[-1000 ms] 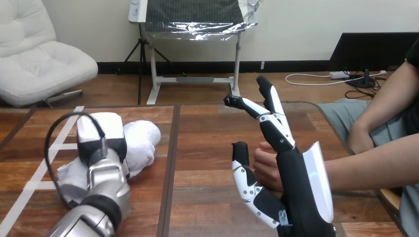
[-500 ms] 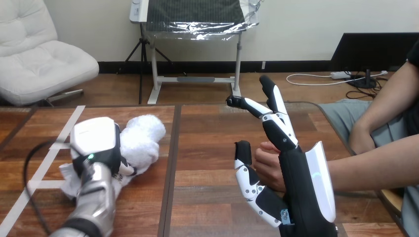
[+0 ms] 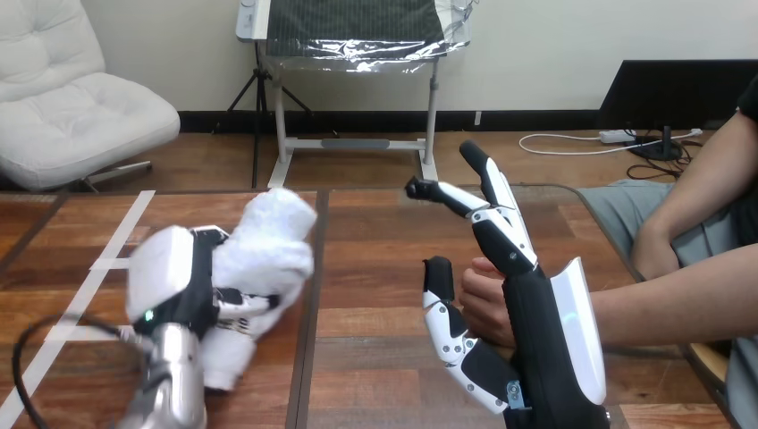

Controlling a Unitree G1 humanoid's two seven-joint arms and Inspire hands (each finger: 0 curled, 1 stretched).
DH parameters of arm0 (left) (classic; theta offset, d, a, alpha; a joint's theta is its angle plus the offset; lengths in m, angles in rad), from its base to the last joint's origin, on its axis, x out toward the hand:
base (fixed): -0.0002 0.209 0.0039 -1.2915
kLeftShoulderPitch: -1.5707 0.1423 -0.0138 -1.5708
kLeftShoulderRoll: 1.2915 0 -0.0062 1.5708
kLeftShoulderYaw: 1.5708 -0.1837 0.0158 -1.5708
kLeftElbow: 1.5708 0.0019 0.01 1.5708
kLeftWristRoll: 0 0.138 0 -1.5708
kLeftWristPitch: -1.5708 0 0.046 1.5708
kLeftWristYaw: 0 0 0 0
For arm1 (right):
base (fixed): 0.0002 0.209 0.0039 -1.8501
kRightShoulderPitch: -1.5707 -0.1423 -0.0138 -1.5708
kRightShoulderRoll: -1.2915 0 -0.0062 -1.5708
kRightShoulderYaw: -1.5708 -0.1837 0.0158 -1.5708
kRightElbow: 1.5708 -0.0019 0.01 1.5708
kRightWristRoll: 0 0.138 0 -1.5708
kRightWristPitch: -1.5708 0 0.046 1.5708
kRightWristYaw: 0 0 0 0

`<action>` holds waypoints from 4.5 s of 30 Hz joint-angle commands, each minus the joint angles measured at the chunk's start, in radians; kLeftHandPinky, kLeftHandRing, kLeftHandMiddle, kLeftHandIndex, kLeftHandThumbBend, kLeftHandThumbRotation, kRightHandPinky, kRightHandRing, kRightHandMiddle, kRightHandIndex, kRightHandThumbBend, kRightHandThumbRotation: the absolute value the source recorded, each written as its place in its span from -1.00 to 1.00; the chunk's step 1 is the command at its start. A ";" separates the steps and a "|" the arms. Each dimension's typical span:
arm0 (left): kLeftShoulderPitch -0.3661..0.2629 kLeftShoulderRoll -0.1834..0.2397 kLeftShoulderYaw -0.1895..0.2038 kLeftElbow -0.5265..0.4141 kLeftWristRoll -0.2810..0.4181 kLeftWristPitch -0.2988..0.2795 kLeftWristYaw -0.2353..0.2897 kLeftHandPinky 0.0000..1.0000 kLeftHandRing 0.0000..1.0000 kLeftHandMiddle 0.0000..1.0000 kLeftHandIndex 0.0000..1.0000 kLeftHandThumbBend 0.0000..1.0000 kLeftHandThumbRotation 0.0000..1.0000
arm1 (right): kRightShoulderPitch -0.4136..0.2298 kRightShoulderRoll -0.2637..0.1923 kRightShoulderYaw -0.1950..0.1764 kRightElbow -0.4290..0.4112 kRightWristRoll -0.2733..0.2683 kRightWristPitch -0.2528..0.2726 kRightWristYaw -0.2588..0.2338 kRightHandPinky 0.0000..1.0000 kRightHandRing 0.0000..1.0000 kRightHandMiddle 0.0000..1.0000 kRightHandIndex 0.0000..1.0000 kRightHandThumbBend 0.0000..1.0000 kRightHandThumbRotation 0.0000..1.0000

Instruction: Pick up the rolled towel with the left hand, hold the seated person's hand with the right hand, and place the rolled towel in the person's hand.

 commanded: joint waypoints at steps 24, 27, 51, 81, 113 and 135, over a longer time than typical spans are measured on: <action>0.438 -0.239 0.048 -0.811 -0.420 -0.437 -0.223 -0.41 -0.28 -0.16 0.00 0.30 -0.95 | -0.068 -0.010 -0.099 -0.080 0.028 0.029 0.014 1.00 1.00 1.00 0.71 -1.00 -1.00; 0.462 -0.254 0.044 -0.834 -0.415 -0.446 -0.229 -0.41 -0.28 -0.16 0.00 0.30 -0.96 | -0.067 -0.027 -0.124 -0.105 0.012 0.068 0.036 1.00 1.00 1.00 0.76 -1.00 -1.00; 0.602 -0.352 0.044 -0.933 -0.357 -0.496 -0.300 -0.42 -0.28 -0.16 -0.02 0.28 -0.98 | -0.079 -0.260 -0.412 -0.354 -0.147 0.466 0.383 0.74 0.91 0.90 0.77 0.35 -1.00; 0.639 -0.398 0.073 -0.915 -0.340 -0.549 -0.359 -0.44 -0.30 -0.16 -0.03 0.30 -0.96 | -0.248 -0.566 -0.518 -0.313 -0.253 0.781 0.852 0.57 0.78 0.77 0.67 0.85 -1.00; 0.639 -0.415 0.104 -0.910 -0.323 -0.551 -0.388 -0.45 -0.30 -0.16 -0.03 0.29 -0.97 | -0.428 -0.721 -0.390 -0.067 -0.281 0.733 0.988 0.57 0.72 0.72 0.66 0.82 -1.00; 0.641 -0.418 0.112 -0.919 -0.333 -0.542 -0.402 -0.45 -0.30 -0.16 -0.03 0.28 -0.98 | -0.533 -0.742 -0.292 0.036 -0.289 0.651 0.994 0.61 0.73 0.73 0.66 0.78 -0.99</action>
